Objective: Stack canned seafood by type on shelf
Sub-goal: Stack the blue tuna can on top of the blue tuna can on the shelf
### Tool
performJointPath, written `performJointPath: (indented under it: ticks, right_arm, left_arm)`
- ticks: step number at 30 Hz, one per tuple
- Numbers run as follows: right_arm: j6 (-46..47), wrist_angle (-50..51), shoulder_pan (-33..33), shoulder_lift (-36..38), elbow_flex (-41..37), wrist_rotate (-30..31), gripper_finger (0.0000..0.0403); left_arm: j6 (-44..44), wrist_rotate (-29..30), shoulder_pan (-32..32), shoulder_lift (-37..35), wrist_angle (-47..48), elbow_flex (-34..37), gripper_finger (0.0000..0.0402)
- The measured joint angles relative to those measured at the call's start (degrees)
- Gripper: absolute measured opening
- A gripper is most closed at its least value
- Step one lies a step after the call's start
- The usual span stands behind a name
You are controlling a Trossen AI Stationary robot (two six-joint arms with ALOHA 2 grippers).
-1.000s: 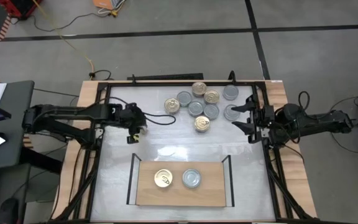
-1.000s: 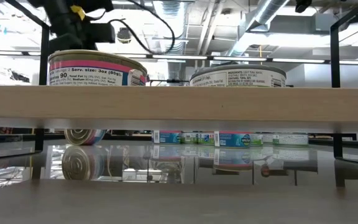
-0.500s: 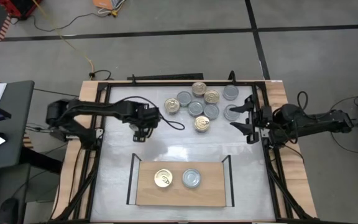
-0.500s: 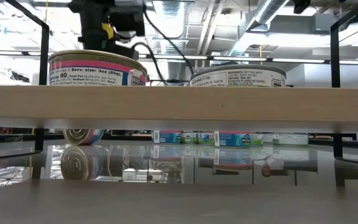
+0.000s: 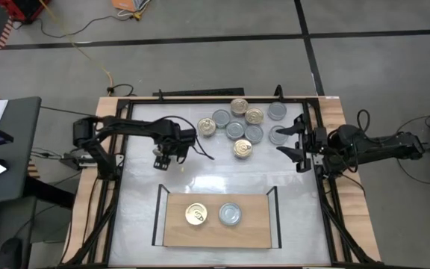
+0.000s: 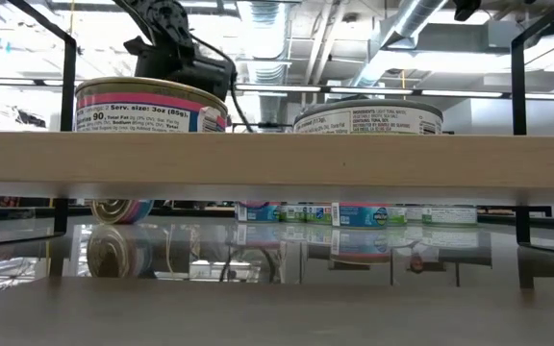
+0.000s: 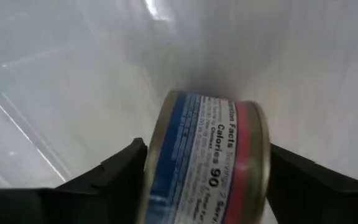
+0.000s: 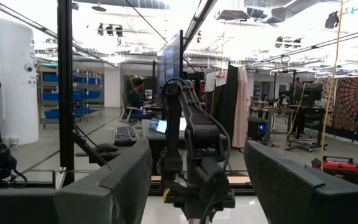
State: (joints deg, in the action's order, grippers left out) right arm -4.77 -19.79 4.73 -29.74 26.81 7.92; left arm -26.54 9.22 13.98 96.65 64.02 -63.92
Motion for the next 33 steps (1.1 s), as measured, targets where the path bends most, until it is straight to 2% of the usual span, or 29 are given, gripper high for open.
performJointPath:
  ticks: [2,5,10,12,15,18,21,29,33]
  right_arm:
    - [-0.1,0.0,0.0,0.0,0.0,0.0,0.0282]
    - [-0.2,0.0,0.0,0.0,0.0,0.0,0.0282]
    - [-0.2,0.0,0.0,0.0,0.0,0.0,0.0282]
    - [-0.2,0.0,0.0,0.0,0.0,0.0,0.0282]
    - [-0.2,0.0,0.0,0.0,0.0,0.0,0.0282]
    - [-0.2,0.1,0.0,0.0,0.0,0.0,0.0282]
    - [-0.3,0.8,0.0,0.1,0.0,0.0,0.0282]
    - [-0.4,1.2,0.0,0.3,0.0,0.0,0.0282]
    - [-0.4,1.1,0.0,0.3,0.0,0.0,0.0282]
  left_arm:
    - [-1.1,0.8,0.0,0.1,0.7,0.0,0.0242]
    - [-3.4,1.8,-0.7,-0.3,1.7,0.0,0.0176]
    - [-2.2,0.3,-1.6,-0.6,7.8,-4.9,0.0173]
    - [-0.5,-3.9,-1.4,-0.7,10.0,-9.8,0.0173]
    - [2.8,-13.7,-0.8,-1.5,10.4,-17.4,0.0173]
    - [6.7,-26.8,-0.8,-2.2,8.3,-24.0,0.0173]
    - [12.0,-37.9,-2.3,-2.5,3.1,-26.7,0.0173]
    - [20.1,-43.9,-12.7,1.4,-4.1,-26.7,0.0173]
    - [22.6,-44.1,-17.2,4.0,-5.6,-26.7,0.0173]
